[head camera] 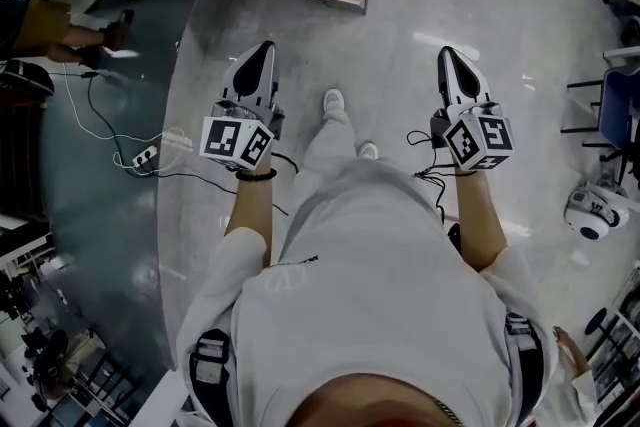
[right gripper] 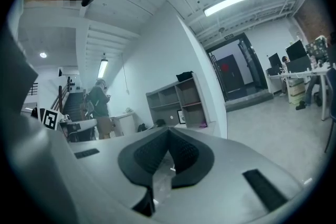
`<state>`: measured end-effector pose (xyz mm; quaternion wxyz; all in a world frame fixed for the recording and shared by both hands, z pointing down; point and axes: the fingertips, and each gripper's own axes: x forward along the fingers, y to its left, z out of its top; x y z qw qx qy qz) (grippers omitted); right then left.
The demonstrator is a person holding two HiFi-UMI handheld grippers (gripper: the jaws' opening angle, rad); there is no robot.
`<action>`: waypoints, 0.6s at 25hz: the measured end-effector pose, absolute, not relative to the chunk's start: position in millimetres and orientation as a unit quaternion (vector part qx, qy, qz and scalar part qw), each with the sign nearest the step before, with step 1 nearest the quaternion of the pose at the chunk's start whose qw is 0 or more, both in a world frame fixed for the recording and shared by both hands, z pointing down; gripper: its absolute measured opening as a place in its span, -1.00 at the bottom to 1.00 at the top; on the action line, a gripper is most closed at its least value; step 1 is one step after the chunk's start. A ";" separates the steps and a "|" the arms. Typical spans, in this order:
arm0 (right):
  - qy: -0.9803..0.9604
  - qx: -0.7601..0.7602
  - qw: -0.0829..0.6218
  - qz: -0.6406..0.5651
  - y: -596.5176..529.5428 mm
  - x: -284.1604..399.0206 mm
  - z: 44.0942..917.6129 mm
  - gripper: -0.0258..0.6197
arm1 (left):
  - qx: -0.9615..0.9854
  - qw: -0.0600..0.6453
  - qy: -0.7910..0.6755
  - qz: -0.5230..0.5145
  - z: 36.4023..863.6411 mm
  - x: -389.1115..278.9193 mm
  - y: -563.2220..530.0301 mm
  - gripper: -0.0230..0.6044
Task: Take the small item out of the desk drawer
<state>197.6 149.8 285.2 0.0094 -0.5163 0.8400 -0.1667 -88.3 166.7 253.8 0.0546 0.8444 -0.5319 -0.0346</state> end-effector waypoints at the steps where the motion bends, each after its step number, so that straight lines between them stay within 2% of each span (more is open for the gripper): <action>1: 0.841 -0.515 0.006 -0.165 141.7 194.2 289.3 -0.92 | 0.845 0.056 -0.531 -0.033 256.9 -89.8 158.2 -0.93; 15: 0.850 -0.495 -0.035 -0.176 -17.9 117.7 333.4 -0.92 | 0.868 0.097 -0.487 -0.015 317.1 -114.4 -25.1 -0.93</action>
